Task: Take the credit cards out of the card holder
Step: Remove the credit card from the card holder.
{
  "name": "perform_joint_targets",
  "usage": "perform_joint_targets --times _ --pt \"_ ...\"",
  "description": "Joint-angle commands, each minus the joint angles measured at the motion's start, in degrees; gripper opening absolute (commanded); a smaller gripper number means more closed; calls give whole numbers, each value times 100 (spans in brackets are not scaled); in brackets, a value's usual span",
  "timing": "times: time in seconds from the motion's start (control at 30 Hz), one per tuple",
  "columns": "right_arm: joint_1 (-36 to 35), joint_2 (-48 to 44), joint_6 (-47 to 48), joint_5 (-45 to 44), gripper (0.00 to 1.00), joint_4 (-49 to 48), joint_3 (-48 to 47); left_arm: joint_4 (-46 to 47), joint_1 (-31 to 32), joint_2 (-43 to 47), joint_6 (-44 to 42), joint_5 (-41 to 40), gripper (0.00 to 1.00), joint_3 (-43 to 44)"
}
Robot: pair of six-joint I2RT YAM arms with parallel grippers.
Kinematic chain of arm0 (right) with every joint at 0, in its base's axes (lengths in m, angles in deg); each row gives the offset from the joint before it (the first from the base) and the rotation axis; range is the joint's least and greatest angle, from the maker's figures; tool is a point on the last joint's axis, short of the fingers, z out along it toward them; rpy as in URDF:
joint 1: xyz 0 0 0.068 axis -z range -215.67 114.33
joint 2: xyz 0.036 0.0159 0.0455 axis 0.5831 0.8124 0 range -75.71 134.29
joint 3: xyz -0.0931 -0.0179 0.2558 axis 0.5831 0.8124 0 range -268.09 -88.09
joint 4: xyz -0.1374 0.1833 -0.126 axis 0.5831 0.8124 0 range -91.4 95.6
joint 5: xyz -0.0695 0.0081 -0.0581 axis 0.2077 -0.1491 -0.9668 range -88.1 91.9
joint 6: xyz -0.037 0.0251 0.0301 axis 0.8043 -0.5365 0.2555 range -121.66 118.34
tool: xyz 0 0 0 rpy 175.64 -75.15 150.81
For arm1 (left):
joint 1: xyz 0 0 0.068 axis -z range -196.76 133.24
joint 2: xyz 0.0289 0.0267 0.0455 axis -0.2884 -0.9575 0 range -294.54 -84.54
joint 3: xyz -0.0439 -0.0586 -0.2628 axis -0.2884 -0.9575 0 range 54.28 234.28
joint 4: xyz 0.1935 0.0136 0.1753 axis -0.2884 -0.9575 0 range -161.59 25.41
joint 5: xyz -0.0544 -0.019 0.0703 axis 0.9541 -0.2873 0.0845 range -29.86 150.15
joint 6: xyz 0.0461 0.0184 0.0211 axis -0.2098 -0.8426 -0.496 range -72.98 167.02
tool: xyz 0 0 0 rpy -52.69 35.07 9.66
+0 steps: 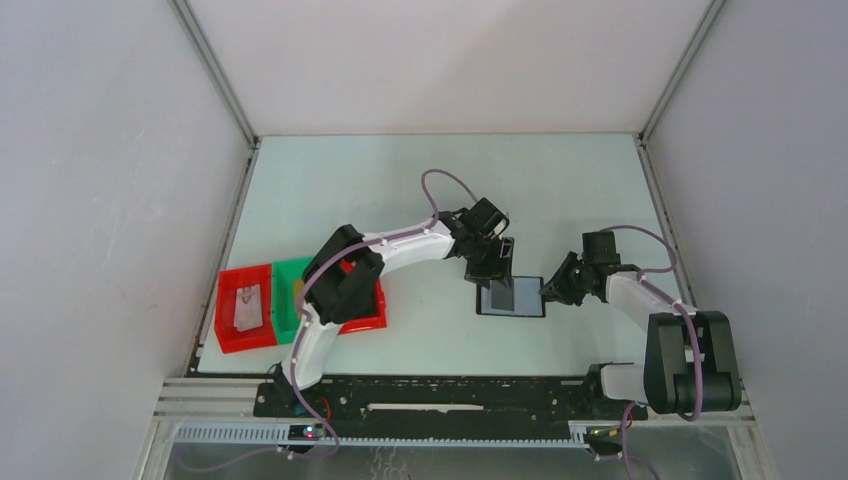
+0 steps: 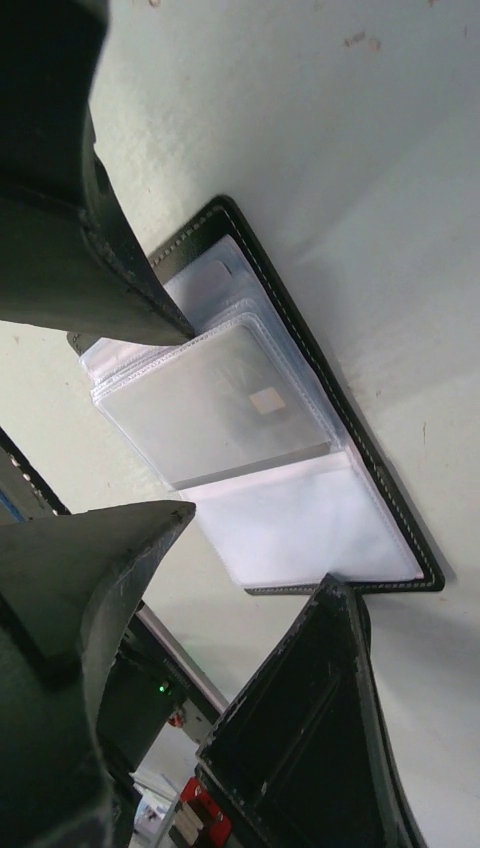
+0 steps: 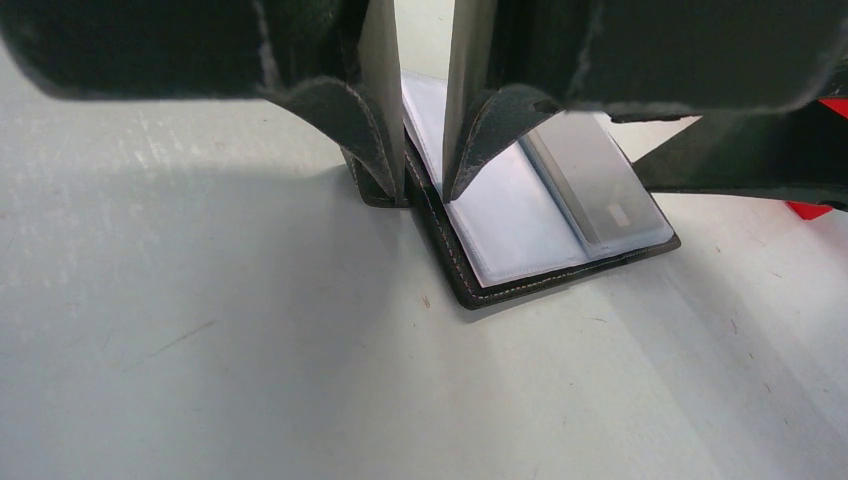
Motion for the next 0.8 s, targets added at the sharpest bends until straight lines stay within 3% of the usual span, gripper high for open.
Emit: perform_joint_targets --times 0.0,0.77 --pt "-75 87 2 70 29 -6 97 171 125 -149 -65 431 63 331" --pt "-58 87 -6 79 29 5 97 351 209 137 -82 944 63 625"
